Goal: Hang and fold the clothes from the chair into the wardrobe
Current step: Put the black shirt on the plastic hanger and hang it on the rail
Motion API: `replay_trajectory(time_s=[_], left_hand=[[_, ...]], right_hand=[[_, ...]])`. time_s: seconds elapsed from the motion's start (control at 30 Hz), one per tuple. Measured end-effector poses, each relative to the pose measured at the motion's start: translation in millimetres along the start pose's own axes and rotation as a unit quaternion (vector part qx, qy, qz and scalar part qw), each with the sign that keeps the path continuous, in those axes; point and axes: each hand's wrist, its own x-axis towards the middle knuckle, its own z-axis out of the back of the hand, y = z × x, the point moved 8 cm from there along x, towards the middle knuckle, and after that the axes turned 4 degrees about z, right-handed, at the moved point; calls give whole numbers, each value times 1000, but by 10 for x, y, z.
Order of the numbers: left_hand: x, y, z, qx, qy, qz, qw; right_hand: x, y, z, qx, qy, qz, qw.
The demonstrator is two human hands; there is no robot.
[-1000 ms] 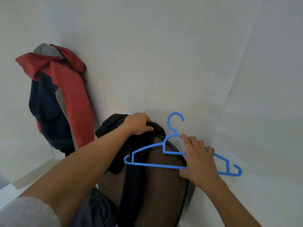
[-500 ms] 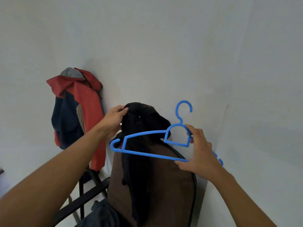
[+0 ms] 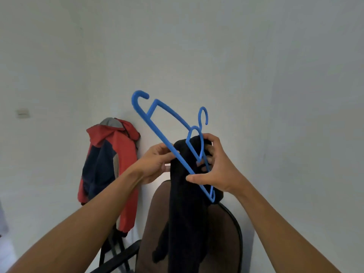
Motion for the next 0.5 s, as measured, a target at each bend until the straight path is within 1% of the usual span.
replay_trajectory(time_s=[0.17, 0.23, 0.3, 0.47, 0.5], left_hand=[[-322, -11, -158, 97, 28, 8, 995], [-415, 35, -223, 107, 49, 20, 993], [-472, 89, -248, 69, 67, 46, 994], [-563, 105, -449, -15, 162, 100, 982], [-574, 75, -506, -28, 163, 103, 981]], right_hand=[[-124, 266, -77, -61, 10, -3, 998], [-219, 333, -48, -78, 4, -9, 997], [-318, 397, 10, -104, -2, -9, 994], [-519, 619, 206, -170, -10, 16, 985], [-555, 665, 251, -174, -17, 20, 984]])
